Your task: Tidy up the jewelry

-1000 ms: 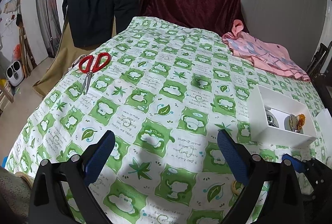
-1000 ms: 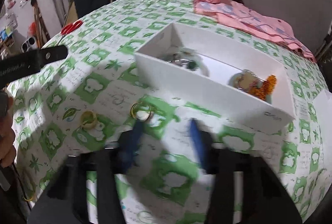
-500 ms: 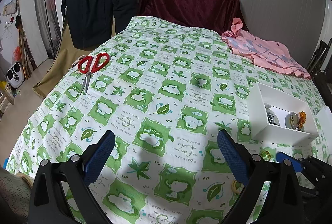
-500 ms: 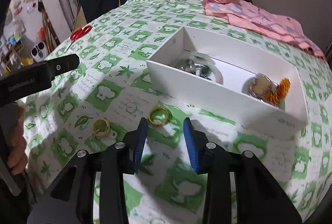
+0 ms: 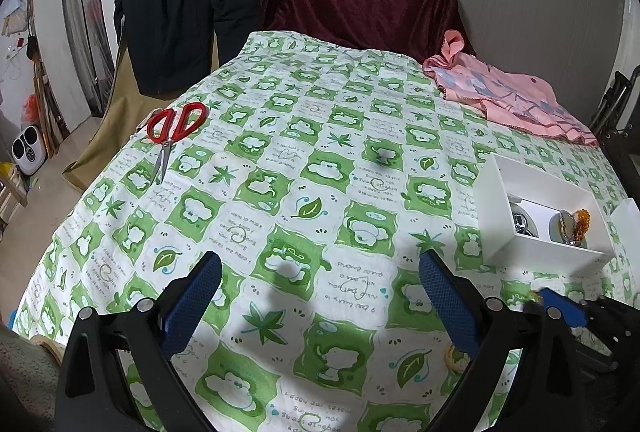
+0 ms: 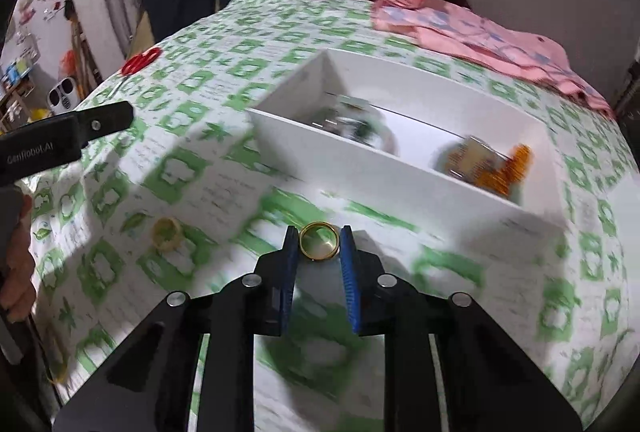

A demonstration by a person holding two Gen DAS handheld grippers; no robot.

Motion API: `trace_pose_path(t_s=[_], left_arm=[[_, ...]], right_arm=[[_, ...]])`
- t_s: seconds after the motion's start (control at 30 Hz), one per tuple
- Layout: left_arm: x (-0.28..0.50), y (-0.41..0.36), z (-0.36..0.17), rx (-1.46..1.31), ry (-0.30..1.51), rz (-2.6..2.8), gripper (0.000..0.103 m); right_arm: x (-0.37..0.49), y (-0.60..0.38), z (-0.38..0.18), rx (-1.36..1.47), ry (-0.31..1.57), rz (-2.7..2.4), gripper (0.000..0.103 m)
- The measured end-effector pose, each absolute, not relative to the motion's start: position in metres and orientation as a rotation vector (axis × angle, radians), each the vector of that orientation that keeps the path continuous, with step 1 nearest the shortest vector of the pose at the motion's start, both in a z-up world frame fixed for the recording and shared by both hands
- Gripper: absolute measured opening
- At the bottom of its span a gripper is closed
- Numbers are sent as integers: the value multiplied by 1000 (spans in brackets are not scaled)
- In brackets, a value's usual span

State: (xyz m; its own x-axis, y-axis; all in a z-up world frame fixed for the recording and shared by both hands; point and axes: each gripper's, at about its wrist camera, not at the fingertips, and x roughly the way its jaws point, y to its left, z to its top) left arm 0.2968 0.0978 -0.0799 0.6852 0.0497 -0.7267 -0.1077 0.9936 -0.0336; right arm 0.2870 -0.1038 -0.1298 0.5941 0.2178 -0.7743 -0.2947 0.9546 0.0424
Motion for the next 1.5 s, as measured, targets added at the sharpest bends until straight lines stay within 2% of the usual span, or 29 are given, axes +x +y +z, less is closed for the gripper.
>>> trace_pose_path(t_s=[0.4, 0.6, 0.77, 0.9, 1.07, 1.17, 1.23, 1.4, 1.5], left_arm=[[286, 73, -78, 4, 777, 18, 97], [265, 46, -91, 56, 821, -136, 97], [258, 30, -107, 100, 878, -199, 97], [263, 20, -115, 128, 906, -218, 97], [266, 16, -119, 134, 928, -237, 89], [270, 18, -120, 118, 941, -246, 78], [271, 17, -119, 115, 934, -250, 66], [265, 11, -117, 139, 918, -271, 43], [262, 9, -116, 146, 914, -278, 34]], right_arm=[[251, -189, -131, -12, 886, 144, 20], [247, -204, -131, 52, 879, 165, 21], [246, -208, -132, 102, 877, 211, 29], [245, -210, -131, 133, 875, 249, 40], [245, -211, -130, 150, 870, 269, 47], [244, -213, -130, 165, 867, 275, 50], [244, -215, -130, 171, 864, 265, 60], [243, -216, -130, 178, 861, 261, 62], [243, -216, -130, 177, 861, 260, 62]])
